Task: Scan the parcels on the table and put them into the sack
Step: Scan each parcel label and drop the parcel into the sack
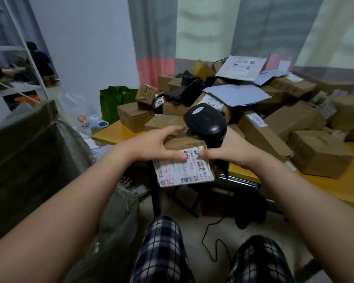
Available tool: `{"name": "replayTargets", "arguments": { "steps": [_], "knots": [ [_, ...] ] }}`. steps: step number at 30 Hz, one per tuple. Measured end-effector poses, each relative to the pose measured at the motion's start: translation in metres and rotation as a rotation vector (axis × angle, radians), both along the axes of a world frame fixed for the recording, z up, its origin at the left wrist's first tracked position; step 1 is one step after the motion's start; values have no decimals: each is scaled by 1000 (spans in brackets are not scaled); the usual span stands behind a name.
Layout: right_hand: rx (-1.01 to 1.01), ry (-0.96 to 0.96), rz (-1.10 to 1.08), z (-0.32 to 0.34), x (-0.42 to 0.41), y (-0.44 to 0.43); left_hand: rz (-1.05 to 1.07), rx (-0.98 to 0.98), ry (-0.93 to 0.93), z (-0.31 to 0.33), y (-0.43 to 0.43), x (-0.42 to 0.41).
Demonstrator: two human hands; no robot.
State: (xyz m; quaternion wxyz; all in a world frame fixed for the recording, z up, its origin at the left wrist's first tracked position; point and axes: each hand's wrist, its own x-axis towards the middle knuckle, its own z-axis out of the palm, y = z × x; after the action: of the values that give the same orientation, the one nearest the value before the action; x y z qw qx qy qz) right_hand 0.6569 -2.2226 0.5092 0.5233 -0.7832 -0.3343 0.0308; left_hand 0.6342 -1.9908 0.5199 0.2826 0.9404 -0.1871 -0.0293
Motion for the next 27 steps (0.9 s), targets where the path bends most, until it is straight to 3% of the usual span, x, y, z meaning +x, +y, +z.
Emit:
{"name": "replayTargets", "arguments": {
  "steps": [3, 9, 14, 22, 27],
  "knots": [
    [-61, -2, 37, 9, 0, -3, -43, -125, 182, -4, 0, 3],
    [373, 27, -360, -8, -2, 1, 338, -594, -49, -39, -3, 0],
    [556, 155, -352, -31, -21, 27, 438, -852, 58, -56, -8, 1],
    [485, -10, -376, -26, -28, 25, 516, -834, -20, -52, 10, 7],
    [271, -106, -382, -25, -37, 27, 541, -804, -34, -55, 13, 15]
  ]
}}
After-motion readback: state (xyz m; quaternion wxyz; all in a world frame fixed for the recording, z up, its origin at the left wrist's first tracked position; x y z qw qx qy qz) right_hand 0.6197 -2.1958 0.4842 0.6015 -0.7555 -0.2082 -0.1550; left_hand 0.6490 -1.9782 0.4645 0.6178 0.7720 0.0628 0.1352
